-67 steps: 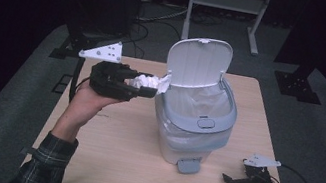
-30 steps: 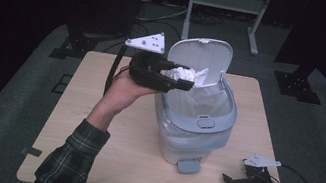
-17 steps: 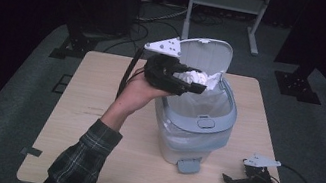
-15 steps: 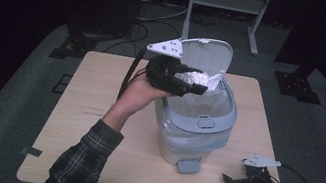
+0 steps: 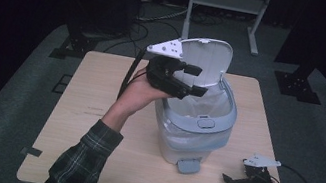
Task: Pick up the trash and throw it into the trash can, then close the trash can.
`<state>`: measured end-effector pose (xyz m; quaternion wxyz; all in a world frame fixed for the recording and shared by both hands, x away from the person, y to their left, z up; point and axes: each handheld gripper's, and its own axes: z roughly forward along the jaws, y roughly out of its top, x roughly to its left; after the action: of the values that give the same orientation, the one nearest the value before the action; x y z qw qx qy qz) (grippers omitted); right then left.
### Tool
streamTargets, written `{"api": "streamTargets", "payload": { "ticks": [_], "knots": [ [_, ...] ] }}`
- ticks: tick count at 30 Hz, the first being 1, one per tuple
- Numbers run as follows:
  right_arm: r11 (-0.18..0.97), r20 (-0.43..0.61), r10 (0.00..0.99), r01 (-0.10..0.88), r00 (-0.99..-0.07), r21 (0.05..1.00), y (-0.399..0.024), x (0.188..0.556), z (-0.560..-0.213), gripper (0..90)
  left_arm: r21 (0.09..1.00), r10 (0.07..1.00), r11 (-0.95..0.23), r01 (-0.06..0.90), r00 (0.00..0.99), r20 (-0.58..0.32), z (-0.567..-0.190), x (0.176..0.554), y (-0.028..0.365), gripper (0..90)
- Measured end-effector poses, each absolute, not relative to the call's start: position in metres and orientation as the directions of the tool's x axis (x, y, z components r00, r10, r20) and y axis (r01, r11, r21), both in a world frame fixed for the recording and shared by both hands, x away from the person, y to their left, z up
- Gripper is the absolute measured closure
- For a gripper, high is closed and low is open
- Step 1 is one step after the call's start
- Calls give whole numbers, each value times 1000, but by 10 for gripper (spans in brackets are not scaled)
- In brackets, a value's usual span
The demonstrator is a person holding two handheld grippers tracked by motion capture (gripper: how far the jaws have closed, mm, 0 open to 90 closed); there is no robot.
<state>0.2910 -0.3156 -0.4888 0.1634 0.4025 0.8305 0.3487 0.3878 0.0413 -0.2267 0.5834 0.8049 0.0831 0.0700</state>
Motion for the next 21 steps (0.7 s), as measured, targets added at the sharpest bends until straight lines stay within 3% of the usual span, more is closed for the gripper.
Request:
{"api": "streamTargets", "payload": {
  "ticks": [11, 21],
  "knots": [
    [433, 9, 782, 554, -623, 711, -315, 291, -489, 0, 958, 230, -286, 39, 973, 29, -218, 382, 58, 337],
    [433, 10, 782, 554, -623, 711, -315, 291, -489, 0, 957, 233, -287, 52, 972, 17, -216, 383, 80, 587]
  ]
}}
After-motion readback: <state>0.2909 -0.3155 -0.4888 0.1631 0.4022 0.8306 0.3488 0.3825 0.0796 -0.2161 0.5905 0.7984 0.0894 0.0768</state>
